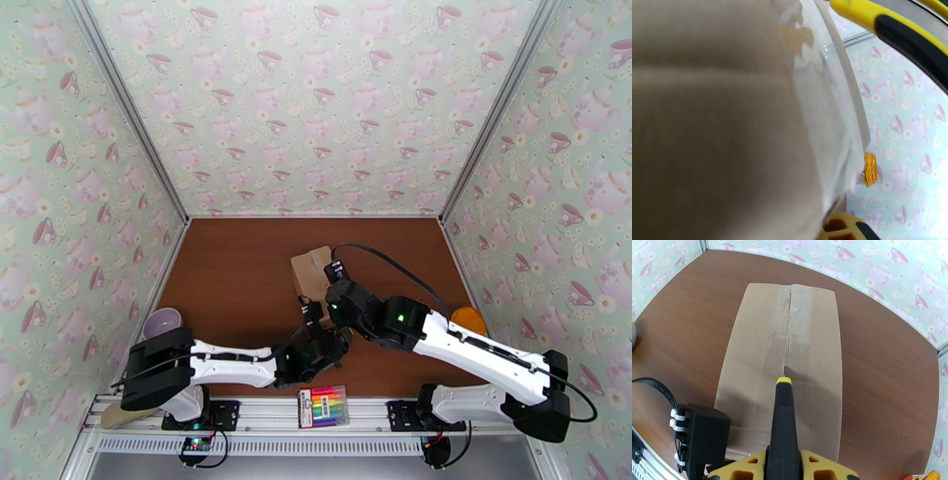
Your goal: Unpack the express box
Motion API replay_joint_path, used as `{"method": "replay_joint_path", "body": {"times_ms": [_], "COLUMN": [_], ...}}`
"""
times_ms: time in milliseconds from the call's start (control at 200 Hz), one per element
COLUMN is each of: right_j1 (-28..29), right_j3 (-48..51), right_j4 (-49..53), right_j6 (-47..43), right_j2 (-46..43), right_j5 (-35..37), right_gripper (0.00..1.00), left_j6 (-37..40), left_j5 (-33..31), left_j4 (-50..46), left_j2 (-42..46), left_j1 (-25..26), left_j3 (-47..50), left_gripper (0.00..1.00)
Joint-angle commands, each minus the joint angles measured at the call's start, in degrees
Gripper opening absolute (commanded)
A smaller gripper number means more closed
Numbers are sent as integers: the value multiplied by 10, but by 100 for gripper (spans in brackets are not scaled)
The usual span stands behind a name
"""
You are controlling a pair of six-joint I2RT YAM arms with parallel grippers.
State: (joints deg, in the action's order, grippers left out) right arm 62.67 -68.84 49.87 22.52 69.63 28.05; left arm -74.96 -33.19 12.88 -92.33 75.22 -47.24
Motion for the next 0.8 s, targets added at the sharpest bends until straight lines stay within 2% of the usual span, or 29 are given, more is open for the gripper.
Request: {"method": "replay_joint_path", "body": {"times_ms": [0,265,796], "right_j1": [3,4,3], "right_j3": [-11,-6,14], "right_j4": [32,54,57], "right_j6": [13,25,47], "right_j2": [-14,-14,-8], "right_j5": [-25,-27,-48], "right_gripper": [0,0,0], "left_j6": [18,27,57], "left_j5": [-29,-60,-70], "left_j4": [7,15,56], "left_j2": [-17,-34,-61], "left_j1": [-7,-21,-45], "left_j3": [-21,-29,-50], "left_gripper": [36,36,37]}}
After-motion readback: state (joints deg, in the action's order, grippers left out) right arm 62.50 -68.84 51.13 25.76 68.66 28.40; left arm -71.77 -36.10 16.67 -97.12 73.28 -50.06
